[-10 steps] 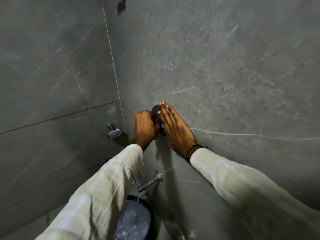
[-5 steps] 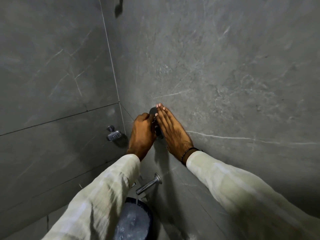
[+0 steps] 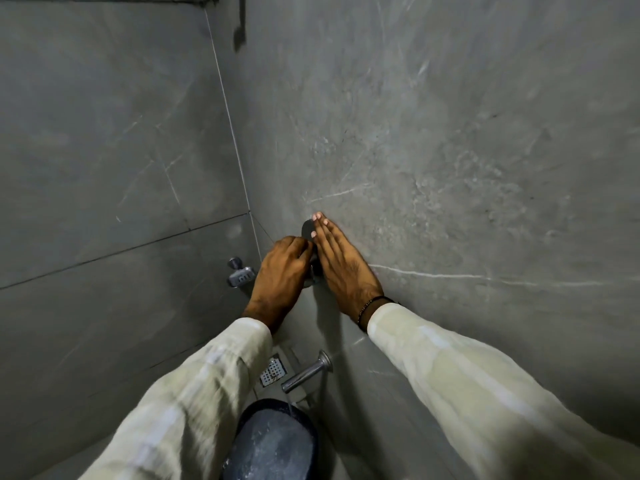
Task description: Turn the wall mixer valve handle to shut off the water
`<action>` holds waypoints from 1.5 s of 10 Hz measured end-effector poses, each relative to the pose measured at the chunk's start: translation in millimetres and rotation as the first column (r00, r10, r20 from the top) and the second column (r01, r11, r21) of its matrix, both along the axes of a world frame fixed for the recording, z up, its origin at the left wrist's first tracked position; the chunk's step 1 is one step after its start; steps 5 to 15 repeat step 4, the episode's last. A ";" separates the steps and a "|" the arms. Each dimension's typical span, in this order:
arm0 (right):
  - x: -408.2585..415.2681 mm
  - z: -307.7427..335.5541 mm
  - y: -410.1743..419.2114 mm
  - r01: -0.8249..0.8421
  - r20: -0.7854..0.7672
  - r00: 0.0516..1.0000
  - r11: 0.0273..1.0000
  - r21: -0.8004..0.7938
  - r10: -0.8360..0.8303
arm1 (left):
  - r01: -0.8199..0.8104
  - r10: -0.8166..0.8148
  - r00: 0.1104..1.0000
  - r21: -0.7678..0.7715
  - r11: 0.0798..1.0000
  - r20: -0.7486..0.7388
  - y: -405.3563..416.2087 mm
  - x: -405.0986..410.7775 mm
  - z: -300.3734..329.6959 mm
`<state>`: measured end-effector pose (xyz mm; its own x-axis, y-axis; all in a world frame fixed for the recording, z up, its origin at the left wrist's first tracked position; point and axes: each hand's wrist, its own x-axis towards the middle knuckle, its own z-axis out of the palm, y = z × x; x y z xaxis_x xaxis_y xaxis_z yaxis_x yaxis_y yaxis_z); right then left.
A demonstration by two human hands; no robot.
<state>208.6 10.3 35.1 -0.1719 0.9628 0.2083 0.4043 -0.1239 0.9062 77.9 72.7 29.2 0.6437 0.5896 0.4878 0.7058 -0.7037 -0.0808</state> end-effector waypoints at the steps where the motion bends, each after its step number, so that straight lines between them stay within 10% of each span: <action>1: -0.8 11.7 -12.0 -0.003 -0.094 0.996 0.998 -0.071 -0.004 | -0.100 0.095 0.994 -0.107 0.989 -0.048 -13.1 -1.7 6.6; 4: -16.7 114.6 -125.8 0.079 -0.385 0.922 0.995 0.064 -0.048 | 0.092 -0.088 0.995 0.091 0.992 -0.051 -97.3 -59.0 93.8; 15: -16.7 114.6 -125.8 0.079 -0.385 0.922 0.995 0.064 -0.048 | 0.092 -0.088 0.995 0.091 0.992 -0.051 -97.3 -59.0 93.8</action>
